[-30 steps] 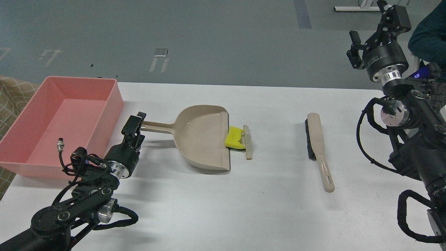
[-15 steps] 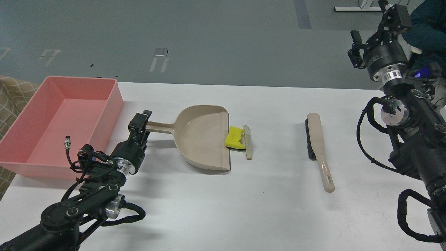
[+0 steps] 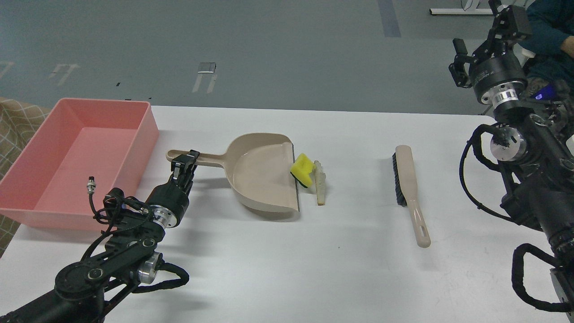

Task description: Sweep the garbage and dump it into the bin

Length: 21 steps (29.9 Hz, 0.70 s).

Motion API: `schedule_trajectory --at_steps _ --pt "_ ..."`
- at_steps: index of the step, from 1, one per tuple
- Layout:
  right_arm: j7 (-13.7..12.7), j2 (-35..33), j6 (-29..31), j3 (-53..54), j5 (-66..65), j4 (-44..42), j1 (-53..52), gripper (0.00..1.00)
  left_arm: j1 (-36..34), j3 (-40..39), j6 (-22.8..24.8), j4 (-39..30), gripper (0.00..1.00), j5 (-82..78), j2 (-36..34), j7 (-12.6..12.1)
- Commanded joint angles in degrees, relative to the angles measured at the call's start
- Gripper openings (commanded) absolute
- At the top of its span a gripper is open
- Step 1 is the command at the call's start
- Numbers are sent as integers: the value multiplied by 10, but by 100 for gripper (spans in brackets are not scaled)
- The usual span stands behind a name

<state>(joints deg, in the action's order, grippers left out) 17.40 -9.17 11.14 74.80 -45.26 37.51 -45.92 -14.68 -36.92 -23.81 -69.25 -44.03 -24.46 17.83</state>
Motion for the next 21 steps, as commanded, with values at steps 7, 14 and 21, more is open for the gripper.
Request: schedule_trajectory --at_steps 7,14,21 --pt "-11 -61 10 -57 0 30 1 100 -7 -8 -10 -2 0 -3 0 2" --pt "-32 -224 12 -263 -1 160 5 100 -25 -7 -11 -10 0 -4 -7 4" --pt "-49 -453 40 -440 -2 372 18 100 -29 -3 -11 -10 0 -18 -3 8"
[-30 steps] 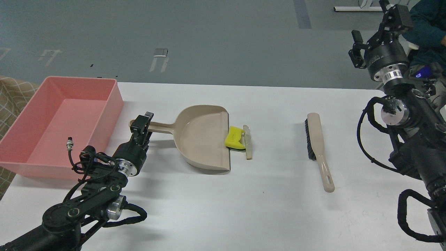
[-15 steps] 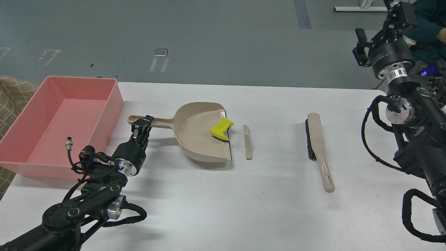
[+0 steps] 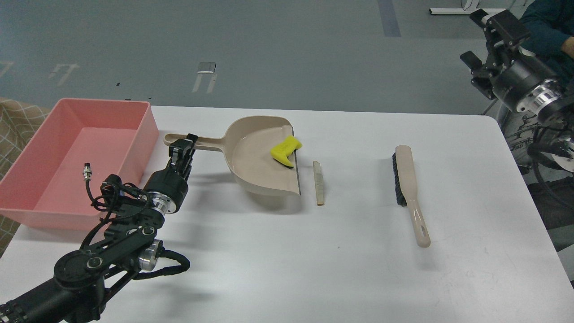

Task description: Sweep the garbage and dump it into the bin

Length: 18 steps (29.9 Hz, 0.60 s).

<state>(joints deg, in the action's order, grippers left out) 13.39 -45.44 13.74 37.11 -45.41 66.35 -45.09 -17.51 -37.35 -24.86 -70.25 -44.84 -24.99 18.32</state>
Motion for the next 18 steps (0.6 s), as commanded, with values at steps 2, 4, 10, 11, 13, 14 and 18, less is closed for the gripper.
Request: schedule_trajectory --at_steps 2,4,10,11,13,14,18 --pt "-17 -130 14 -91 0 126 17 100 -1 1 0 0 0 -15 3 3" --pt "-25 -187 14 -126 -2 178 24 100 -1 0 0 -1 0 -19 3 3" --pt "-36 -278 14 -210 -36 259 31 100 0 -2 0 -1 0 -20 4 4" --pt "-36 -284 14 -219 -62 264 33 100 0 -2 -1 -3 0 -20 5 6" --pt "-37 -287 14 -229 -99 269 35 100 0 -2 -1 -3 0 -20 5 9" --pt "-38 -284 14 -232 -116 272 38 100 0 -2 -1 -3 0 -20 5 10" --pt "-66 -272 11 -232 -137 280 44 100 0 -1 -1 -4 0 -20 3 10"
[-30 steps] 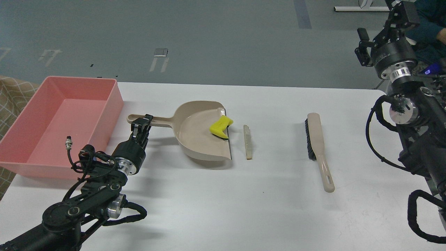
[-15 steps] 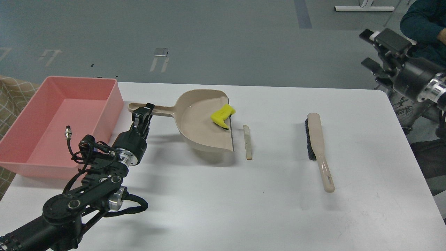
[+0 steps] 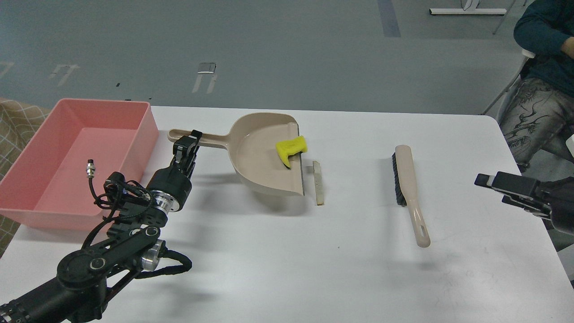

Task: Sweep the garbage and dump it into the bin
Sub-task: 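Reach the right gripper to the black-bristle brush and grasp its handle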

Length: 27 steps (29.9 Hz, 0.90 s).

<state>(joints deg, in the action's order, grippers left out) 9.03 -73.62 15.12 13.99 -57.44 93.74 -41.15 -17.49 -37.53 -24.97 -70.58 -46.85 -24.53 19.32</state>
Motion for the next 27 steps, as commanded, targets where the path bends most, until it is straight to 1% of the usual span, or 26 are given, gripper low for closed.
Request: schedule_trajectory --at_steps 1,4,6,8,10,15,19,21,22,27 --pt "-26 16 -4 -1 -18 7 5 100 0 1 0 -2 0 0 -2 0" --pt "-31 49 -6 -2 -18 8 3 100 1 1 0 -10 0 0 -7 0" --pt "-39 54 -8 -3 -20 7 5 100 1 2 0 -11 0 0 -7 0" --pt "-67 75 -10 -5 -30 5 6 100 1 2 0 -11 0 0 -7 1" --pt "-81 100 -10 -6 -42 5 5 100 2 1 0 -12 0 0 -7 1" --pt "-101 117 -17 -6 -49 2 6 99 4 1 -1 -18 0 -1 -6 1" --pt "-118 134 -27 -6 -48 -2 6 93 4 1 0 -18 0 -1 -7 1" --pt "-125 144 -31 -6 -49 -6 5 92 4 2 0 -18 0 -1 -6 1" --pt "-130 151 -36 -6 -49 -10 5 90 4 2 0 -18 0 -1 -5 1" --pt "-137 177 -41 -6 -48 -30 6 89 5 3 0 -17 0 -2 0 3"
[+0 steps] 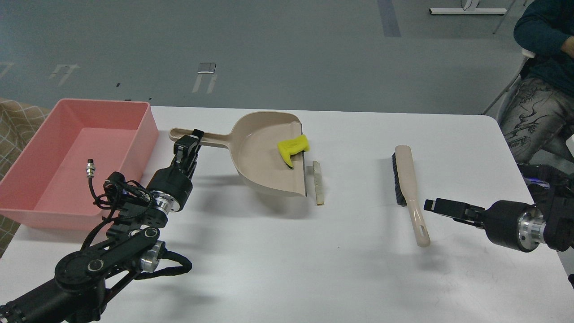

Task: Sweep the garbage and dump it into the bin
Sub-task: 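Reach the right gripper to the black-bristle brush and grasp its handle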

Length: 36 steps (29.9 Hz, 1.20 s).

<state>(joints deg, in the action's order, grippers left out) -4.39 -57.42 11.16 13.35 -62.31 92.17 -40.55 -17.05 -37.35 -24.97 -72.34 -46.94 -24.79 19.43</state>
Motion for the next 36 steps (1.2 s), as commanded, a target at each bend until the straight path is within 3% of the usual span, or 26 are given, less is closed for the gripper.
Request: schedule_trajectory --at_steps 1,5,13,20,25,36 --pt "-5 27 -2 0 1 -24 0 89 1 2 0 0 0 -1 3 4" --pt "-10 50 -5 0 1 -41 -1 89 4 2 0 1 0 -1 3 4" --pt "-15 95 -10 0 1 -67 -4 77 7 2 0 0 0 -1 2 9" --pt "-21 110 -10 -1 1 -82 -1 73 7 2 0 1 0 -1 2 10" --pt "-22 110 -10 -1 3 -82 -2 62 7 2 0 0 0 -1 1 10" --pt "-40 111 -9 -9 8 -81 3 21 6 1 0 0 0 -1 0 11"
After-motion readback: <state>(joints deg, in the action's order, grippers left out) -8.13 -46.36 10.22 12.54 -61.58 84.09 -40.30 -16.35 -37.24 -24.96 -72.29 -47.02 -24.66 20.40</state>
